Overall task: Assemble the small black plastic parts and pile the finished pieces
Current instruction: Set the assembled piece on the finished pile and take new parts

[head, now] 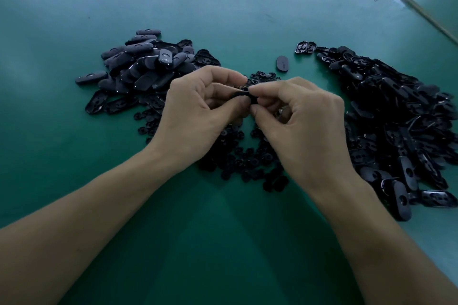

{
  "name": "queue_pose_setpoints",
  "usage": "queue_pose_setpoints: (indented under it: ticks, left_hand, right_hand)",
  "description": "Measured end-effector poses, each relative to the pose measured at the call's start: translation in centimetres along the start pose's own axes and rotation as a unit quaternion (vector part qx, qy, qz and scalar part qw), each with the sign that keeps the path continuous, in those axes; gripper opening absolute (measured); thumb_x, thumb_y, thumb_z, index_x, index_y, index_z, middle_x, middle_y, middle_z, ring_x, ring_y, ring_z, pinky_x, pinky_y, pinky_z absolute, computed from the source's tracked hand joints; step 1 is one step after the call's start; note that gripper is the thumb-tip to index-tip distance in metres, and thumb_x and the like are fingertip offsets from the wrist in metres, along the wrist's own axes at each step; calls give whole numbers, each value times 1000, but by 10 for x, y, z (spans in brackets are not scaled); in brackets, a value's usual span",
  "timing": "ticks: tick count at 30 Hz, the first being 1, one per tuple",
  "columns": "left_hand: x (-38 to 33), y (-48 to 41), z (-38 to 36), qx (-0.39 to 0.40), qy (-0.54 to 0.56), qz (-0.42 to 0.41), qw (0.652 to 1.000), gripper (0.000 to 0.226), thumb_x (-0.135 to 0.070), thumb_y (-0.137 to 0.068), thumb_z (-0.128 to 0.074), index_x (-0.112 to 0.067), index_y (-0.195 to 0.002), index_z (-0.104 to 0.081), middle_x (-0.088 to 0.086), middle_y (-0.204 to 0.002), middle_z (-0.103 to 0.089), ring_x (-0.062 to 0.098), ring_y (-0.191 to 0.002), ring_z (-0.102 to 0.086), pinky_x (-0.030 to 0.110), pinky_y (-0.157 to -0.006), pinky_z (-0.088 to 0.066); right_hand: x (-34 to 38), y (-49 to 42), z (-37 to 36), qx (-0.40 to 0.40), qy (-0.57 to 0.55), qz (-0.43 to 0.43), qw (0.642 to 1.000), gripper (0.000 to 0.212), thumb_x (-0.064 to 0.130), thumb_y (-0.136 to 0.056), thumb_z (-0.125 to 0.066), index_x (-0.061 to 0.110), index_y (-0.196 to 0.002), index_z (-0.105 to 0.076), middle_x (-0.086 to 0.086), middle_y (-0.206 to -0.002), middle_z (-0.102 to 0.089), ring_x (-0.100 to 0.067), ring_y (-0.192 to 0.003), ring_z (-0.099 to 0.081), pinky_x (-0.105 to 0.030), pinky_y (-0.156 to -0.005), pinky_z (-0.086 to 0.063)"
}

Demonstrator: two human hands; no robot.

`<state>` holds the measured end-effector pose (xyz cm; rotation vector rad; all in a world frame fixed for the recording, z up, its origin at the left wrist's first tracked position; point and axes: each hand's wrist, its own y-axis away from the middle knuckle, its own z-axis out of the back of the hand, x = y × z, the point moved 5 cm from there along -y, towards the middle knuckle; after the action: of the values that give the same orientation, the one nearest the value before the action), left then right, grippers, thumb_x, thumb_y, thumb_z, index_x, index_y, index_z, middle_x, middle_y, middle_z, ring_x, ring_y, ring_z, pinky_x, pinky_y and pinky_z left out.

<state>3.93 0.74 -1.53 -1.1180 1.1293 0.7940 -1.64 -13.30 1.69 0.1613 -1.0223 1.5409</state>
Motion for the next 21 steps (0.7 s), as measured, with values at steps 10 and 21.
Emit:
queue_pose_setpoints:
  ticks: [10, 21]
  left_hand:
    - [1, -1, 5, -43, 42, 12, 998, 17, 5, -91, -66, -12, -93, -68, 2, -74, -75, 16, -68, -73, 25, -67, -59]
    - [3, 1, 7, -61, 55, 17, 996, 16, 3, -89, -69, -13, -91, -70, 4, -75, -76, 19, -70, -75, 24, -65, -58]
  right_hand:
    - [4, 2, -5, -41, 1, 5, 999, 4, 11, -88, -75, 15, -90, -73, 4, -84, -69, -5, -76, -59, -4, -72, -41]
    - [-19, -3, 3, 1, -277, -150, 949, 14, 2, -91, -70, 14, -97, -75, 8, -74, -71, -4, -68, -65, -16, -65, -50]
